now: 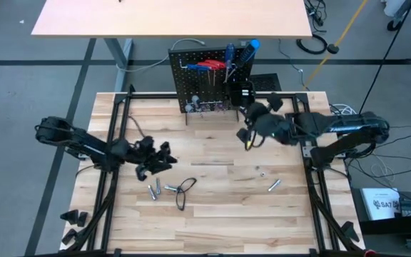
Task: Hang tools onto peg board
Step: Put the left socket into the black bin on the peg board, then put the top socket into the black bin on the peg board
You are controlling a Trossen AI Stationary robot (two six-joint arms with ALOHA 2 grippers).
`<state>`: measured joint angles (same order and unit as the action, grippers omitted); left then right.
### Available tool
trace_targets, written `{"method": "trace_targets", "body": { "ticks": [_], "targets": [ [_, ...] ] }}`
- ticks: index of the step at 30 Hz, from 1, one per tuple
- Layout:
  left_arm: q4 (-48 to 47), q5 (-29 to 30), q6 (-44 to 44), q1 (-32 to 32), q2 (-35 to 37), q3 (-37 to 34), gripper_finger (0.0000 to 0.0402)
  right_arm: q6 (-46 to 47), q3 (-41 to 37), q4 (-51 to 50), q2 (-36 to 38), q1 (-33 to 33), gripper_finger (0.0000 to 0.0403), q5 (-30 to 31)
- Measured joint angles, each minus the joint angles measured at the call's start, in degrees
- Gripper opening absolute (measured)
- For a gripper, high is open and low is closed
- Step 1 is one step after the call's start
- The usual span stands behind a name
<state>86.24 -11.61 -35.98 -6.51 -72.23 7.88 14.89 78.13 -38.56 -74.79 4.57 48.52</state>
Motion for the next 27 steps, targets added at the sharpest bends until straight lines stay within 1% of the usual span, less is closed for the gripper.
{"method": "trace_targets", "body": {
  "ticks": [4,6,13,16,23,27],
  "targets": [
    [2.4,6.2,2.0,-1.6,2.8,-5.0,0.0152,0.6,0.0,0.6,-0.2,-8.3,0.0044,-9.1],
    [2.6,8.1,2.0,-1.8,3.7,-6.2,0.0152,1.8,0.0,0.7,-0.9,-11.8,0.0044,-11.0],
    [2.9,8.1,2.1,-1.9,4.1,-6.3,0.0152,4.7,0.0,0.8,-3.2,-19.5,0.0047,-16.2],
    [2.9,7.6,2.1,-1.9,4.1,-6.3,0.0152,6.7,0.0,0.7,-3.8,-20.8,0.0074,-17.3],
    [3.1,7.4,2.0,-1.9,4.1,-6.3,0.0152,8.3,0.0,1.0,-4.1,-22.4,0.0165,-17.1],
    [3.5,7.3,1.9,-1.9,4.1,-6.3,0.0152,8.6,0.0,1.0,-4.1,-22.9,0.0203,-17.1]
  ]
}}
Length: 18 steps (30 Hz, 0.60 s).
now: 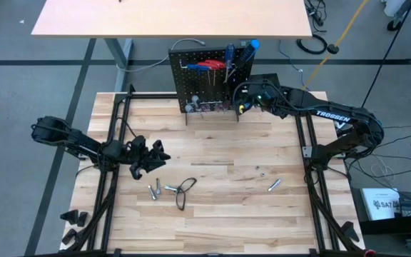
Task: Hang tools onto peg board
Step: Put the top socket into the black bin on the peg board
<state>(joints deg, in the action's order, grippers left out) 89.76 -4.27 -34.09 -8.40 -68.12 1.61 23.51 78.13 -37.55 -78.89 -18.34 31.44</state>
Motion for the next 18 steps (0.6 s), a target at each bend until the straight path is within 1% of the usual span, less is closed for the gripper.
{"method": "trace_targets", "body": {
  "ticks": [5,12,16,18],
  "targets": [
    [0.3,-0.4,-0.1,0.0,0.0,0.0,0.0152,0.4,0.0,-1.1,0.0,0.4,0.0227,-0.7],
    [-0.2,-0.6,1.5,-0.4,0.0,0.8,0.0152,2.0,0.0,-3.8,0.0,3.4,0.0229,-10.2],
    [-4.7,-1.1,5.0,-2.2,0.0,3.5,0.0152,3.9,0.0,-6.2,0.0,7.0,0.0225,-13.5],
    [-9.0,-1.3,7.4,-3.0,0.0,5.4,0.0152,4.8,0.0,-7.5,0.0,9.6,0.0225,-14.0]
  ]
}}
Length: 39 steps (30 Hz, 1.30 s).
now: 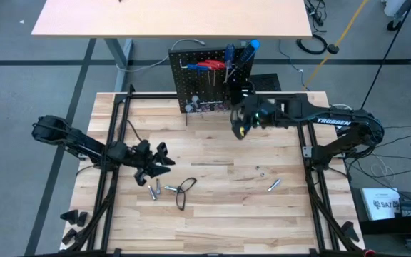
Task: Hang tools onto peg board
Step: Put the top socket into the black bin on the peg board
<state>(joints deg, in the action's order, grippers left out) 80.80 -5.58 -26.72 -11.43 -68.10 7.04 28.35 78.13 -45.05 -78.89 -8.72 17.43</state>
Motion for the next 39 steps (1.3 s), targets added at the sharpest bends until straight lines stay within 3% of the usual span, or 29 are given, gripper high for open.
{"method": "trace_targets", "body": {
  "ticks": [3,7,11,14,19,24,32,39],
  "targets": [
    [-10.6,-0.3,2.7,-0.9,0.0,3.9,0.0152,1.3,0.0,-3.1,0.0,5.1,0.0225,0.1],
    [-32.2,0.2,6.7,-2.0,0.0,11.6,0.0152,3.5,-2.1,-5.0,0.0,12.5,0.0224,0.7],
    [-56.7,7.5,9.6,-4.5,-0.4,20.4,0.0152,9.2,-7.9,-3.8,0.0,19.3,0.0225,0.8],
    [-67.1,13.7,10.7,-7.2,-1.5,24.7,0.0152,15.6,-13.9,-2.9,-0.1,23.5,0.0224,0.8],
    [-68.1,21.3,12.3,-10.5,-5.2,29.1,0.0152,33.1,-23.8,-1.9,-0.1,28.5,0.0224,1.2],
    [-68.1,22.4,13.4,-10.4,-12.4,34.3,0.0152,47.3,-30.2,-0.7,-0.1,31.8,0.0224,8.2],
    [-68.5,14.8,20.8,-5.1,-28.0,47.0,0.0152,50.4,-31.2,0.4,0.0,34.9,0.0224,18.7],
    [-68.2,13.4,23.3,2.3,-40.6,58.9,0.0152,51.2,-30.7,-2.5,0.0,36.5,0.0224,18.0]
  ]
}}
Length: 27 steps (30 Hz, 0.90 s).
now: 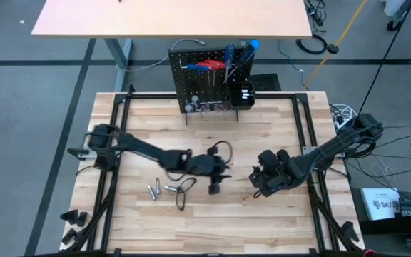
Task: Hang tools onto peg board
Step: Put the top socket into the black bin on the peg board
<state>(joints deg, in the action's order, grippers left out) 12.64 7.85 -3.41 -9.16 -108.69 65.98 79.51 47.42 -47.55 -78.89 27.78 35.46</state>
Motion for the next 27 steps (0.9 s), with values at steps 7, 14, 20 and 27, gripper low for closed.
{"method": "trace_targets", "body": {
  "ticks": [7,14,20,27],
  "targets": [
    [0.2,-2.0,6.1,3.9,-12.1,11.2,0.0152,5.8,-1.0,-4.1,0.0,2.6,0.0224,0.2],
    [0.3,-2.3,12.9,5.6,-20.7,22.5,0.0152,13.1,-1.5,-6.4,0.0,8.0,0.0224,-2.4],
    [0.2,-3.7,13.3,7.0,-26.2,28.5,0.0152,20.9,-1.5,-8.4,0.0,13.9,0.0224,-2.5],
    [0.6,-10.3,12.9,8.9,-30.4,32.5,0.0152,27.7,-1.5,-9.5,0.0,19.0,0.0224,-2.3]
  ]
}}
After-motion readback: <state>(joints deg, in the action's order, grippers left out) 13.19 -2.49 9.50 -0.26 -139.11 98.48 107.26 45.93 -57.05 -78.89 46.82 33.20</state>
